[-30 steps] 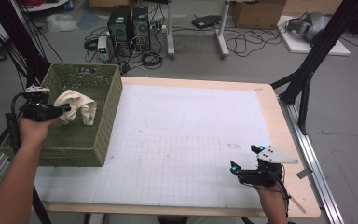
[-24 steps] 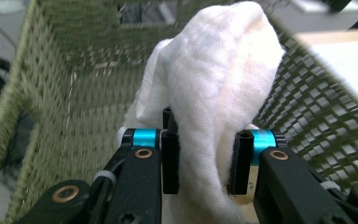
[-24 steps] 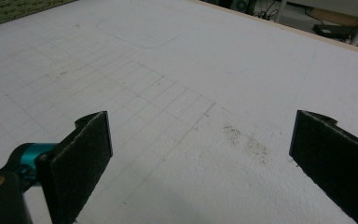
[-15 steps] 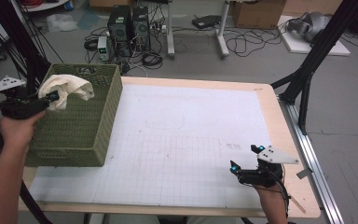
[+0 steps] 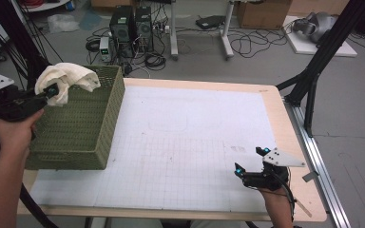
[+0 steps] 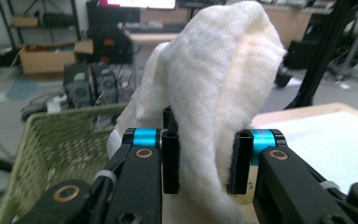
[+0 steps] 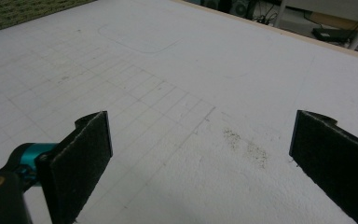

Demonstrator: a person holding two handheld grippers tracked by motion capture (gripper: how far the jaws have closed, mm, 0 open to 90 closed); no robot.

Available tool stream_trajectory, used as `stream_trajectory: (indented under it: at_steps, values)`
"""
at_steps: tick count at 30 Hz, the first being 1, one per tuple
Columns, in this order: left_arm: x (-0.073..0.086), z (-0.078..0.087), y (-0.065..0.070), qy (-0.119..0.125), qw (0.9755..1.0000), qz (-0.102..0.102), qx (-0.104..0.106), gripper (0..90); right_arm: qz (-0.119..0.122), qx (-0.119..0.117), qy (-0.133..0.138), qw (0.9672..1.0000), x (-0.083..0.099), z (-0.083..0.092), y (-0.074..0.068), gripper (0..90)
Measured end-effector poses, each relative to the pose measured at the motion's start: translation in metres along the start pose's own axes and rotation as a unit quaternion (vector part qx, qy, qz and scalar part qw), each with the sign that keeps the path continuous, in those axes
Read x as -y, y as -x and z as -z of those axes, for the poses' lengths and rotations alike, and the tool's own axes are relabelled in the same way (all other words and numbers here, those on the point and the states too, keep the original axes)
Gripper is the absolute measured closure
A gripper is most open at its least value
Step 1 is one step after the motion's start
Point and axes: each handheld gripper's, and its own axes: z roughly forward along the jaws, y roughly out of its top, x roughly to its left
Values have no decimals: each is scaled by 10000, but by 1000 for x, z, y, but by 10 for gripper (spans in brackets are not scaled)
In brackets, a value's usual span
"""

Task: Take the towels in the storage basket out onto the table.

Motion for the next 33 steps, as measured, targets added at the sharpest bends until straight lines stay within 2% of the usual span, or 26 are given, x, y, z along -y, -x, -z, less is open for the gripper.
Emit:
stream_trajectory:
  at_steps: [2, 3, 7, 8, 9, 10, 12, 13, 14, 15, 16, 17, 18, 20, 21, 22, 23, 24, 25, 26, 27, 28, 29, 30, 32, 33]
  values:
    - [-2, 3, 8, 231, 9996, -1, 161, 728, -11, 1, 4, 10000, 0, 0, 0, 49]
    - [-2, 3, 8, 231, 9996, -1, 161, 728, -11, 1, 4, 10000, 0, 0, 0, 49]
    - [-5, 5, 19, 441, 9984, -35, 360, 727, -8, 0, -2, 10000, 0, 0, 0, 49]
    - [-6, 5, 24, 474, 9977, -65, 479, 727, 7, -7, -2, 10000, 0, 0, 0, 49]
    - [-6, 5, 24, 474, 9977, -65, 479, 727, 7, -6, -1, 10000, 0, 0, -1, 49]
    - [-9, 6, 32, 540, 9966, -85, 620, 727, 13, -7, 5, 10000, 0, -1, -1, 49]
    - [-10, 6, 35, 559, 9960, -108, 686, 727, 5, -5, 3, 10000, 0, -1, -1, 49]
    - [-12, 6, 42, 590, 9946, -111, 847, 727, 11, -7, 4, 10000, 0, -1, -1, 49]
    - [-12, 6, 42, 590, 9946, -111, 847, 727, 11, -10, 5, 10000, 0, -1, -1, 49]
    - [-13, 5, 50, 614, 9929, -144, 1006, 727, 8, -9, 2, 10000, 0, -1, -1, 49]
    - [-13, 5, 50, 614, 9929, -144, 1006, 727, 8, -6, -4, 10000, 0, 0, 0, 49]
    - [-15, 4, 59, 628, 9912, -216, 1149, 727, -1, -1, -1, 10000, 0, -1, 0, 49]
    - [-15, 4, 59, 628, 9912, -216, 1149, 727, -1, -2, 0, 10000, 0, -1, 0, 49]
    - [-17, 2, 69, 626, 9889, -257, 1325, 727, 10, -5, -3, 10000, 0, -1, 0, 49]
    - [-17, -2, 80, 573, 9859, -342, 1537, 727, 22, -11, 5, 10000, 0, -1, 0, 49]
    - [-17, -4, 86, 556, 9844, -371, 1630, 727, 17, -10, 1, 10000, 0, -1, -1, 49]
    - [-17, -4, 86, 556, 9844, -371, 1630, 727, 17, -10, 1, 10000, 0, -1, -1, 49]
    - [-16, -9, 97, 504, 9812, -427, 1814, 726, 4, 0, 0, 10000, 0, -1, 0, 49]
    - [-16, -9, 97, 504, 9812, -427, 1814, 725, 2, 0, 2, 10000, 0, 0, 0, 49]
    - [-13, -15, 108, 457, 9781, -501, 1966, 726, -6, 2, -1, 10000, 0, 0, 0, 49]
    - [-13, -15, 108, 457, 9781, -501, 1966, 725, -10, 5, -7, 10000, 0, 0, 0, 49]
    - [-11, -17, 114, 437, 9766, -520, 2041, 725, -10, 5, -7, 10000, 0, 0, 0, 49]
    - [-7, -23, 124, 402, 9740, -543, 2163, 724, -3, 6, 11, 10000, 0, 0, 1, 49]
    - [-7, -23, 124, 402, 9740, -543, 2163, 724, -11, 5, 16, 10000, 0, 0, 1, 49]
    - [0, -32, 137, 343, 9703, -538, 2333, 723, -15, -2, 20, 10000, 0, 0, 0, 49]
    - [0, -32, 137, 343, 9703, -538, 2333, 723, -15, -2, 20, 10000, 0, 0, 0, 49]
